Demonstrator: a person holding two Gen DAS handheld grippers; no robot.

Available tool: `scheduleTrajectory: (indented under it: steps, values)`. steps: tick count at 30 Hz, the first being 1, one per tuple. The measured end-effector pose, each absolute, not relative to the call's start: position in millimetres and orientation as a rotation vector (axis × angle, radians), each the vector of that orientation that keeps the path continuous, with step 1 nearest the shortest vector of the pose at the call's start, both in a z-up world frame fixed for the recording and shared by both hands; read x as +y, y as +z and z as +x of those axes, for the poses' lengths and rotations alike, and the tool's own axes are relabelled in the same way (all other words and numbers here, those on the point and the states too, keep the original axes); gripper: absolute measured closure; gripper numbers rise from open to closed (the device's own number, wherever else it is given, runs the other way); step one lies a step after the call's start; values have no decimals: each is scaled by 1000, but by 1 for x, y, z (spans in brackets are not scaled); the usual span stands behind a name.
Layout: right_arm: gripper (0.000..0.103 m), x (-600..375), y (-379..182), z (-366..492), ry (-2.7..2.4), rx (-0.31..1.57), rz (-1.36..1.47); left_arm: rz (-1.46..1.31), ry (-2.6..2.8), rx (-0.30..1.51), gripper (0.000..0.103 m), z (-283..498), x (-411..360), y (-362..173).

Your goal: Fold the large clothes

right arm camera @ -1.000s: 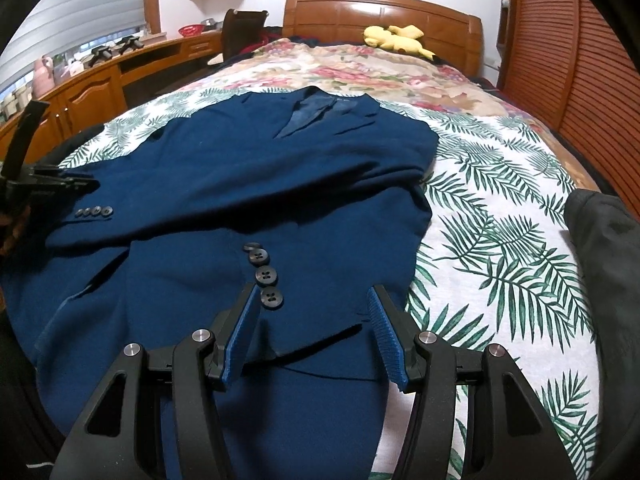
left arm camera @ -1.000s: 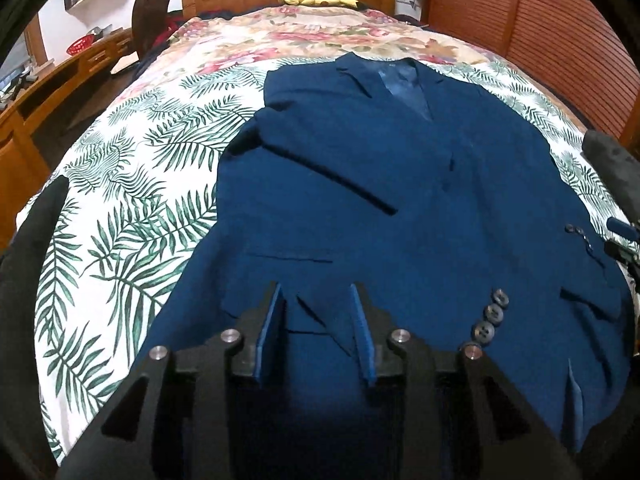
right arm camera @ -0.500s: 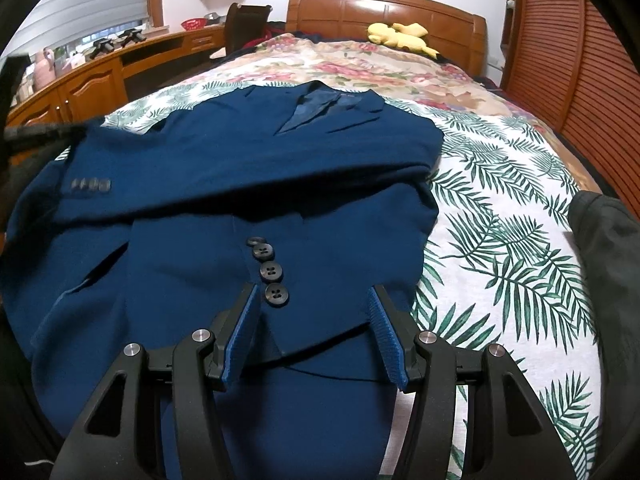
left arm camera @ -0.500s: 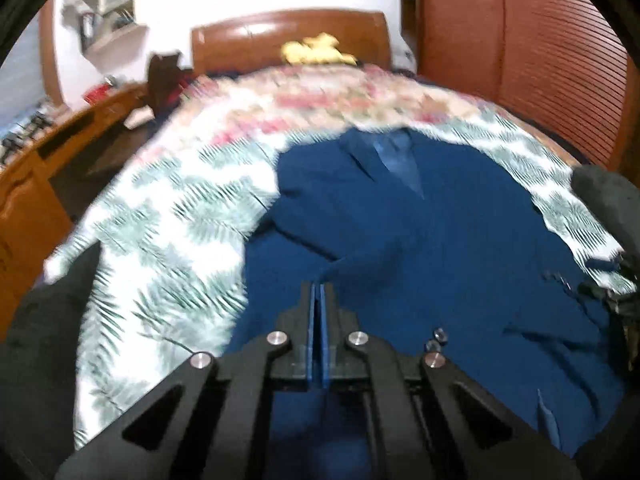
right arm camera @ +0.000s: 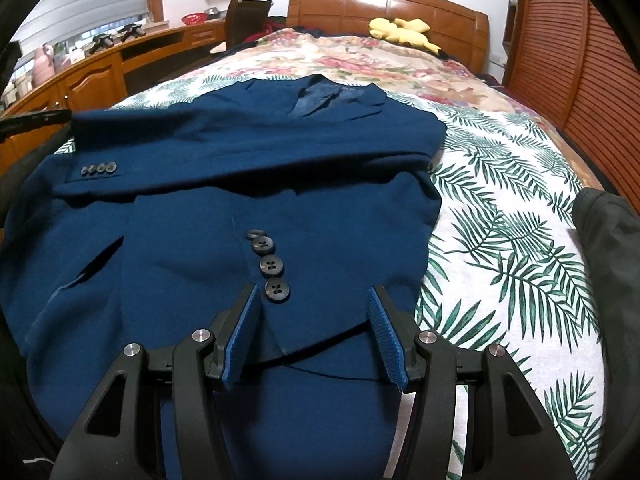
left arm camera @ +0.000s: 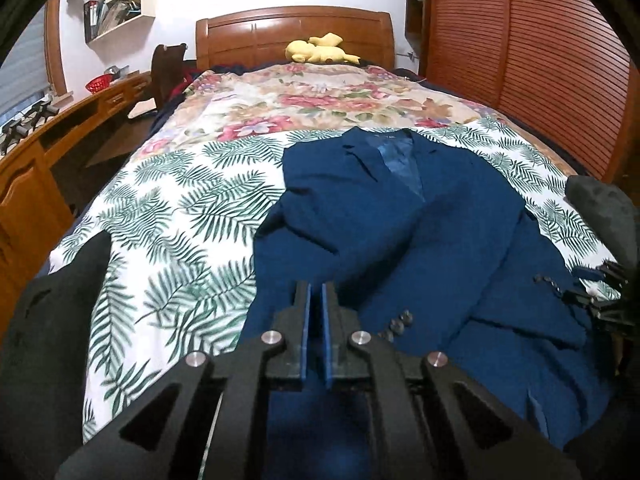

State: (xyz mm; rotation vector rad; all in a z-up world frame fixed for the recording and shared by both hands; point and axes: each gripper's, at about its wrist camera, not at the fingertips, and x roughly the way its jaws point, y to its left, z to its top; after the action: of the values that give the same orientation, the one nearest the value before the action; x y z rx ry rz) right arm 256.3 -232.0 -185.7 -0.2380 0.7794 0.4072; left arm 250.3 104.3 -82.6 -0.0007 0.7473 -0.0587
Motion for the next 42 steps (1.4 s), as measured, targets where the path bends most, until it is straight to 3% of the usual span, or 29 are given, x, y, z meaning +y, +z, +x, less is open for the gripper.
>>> scheduleTrajectory:
  steps: [16,32,39,41,42]
  values:
    - [46,-219,-192,255,392,783,-288,20,-22,851,98,164,142,-121]
    - [46,-219,-193,256,391,784,-288,-5,12,922,93,159,156,-164]
    - [46,-219,-193,256,392,785,-288,-21,19,930,85,166,163,-170]
    - [46,-219,-193,256,392,785,-288,-19,32,930,78,168,164,-171]
    - [46,-220,-194,256,392,785,-288,-16,48,932,68,168,166,-172]
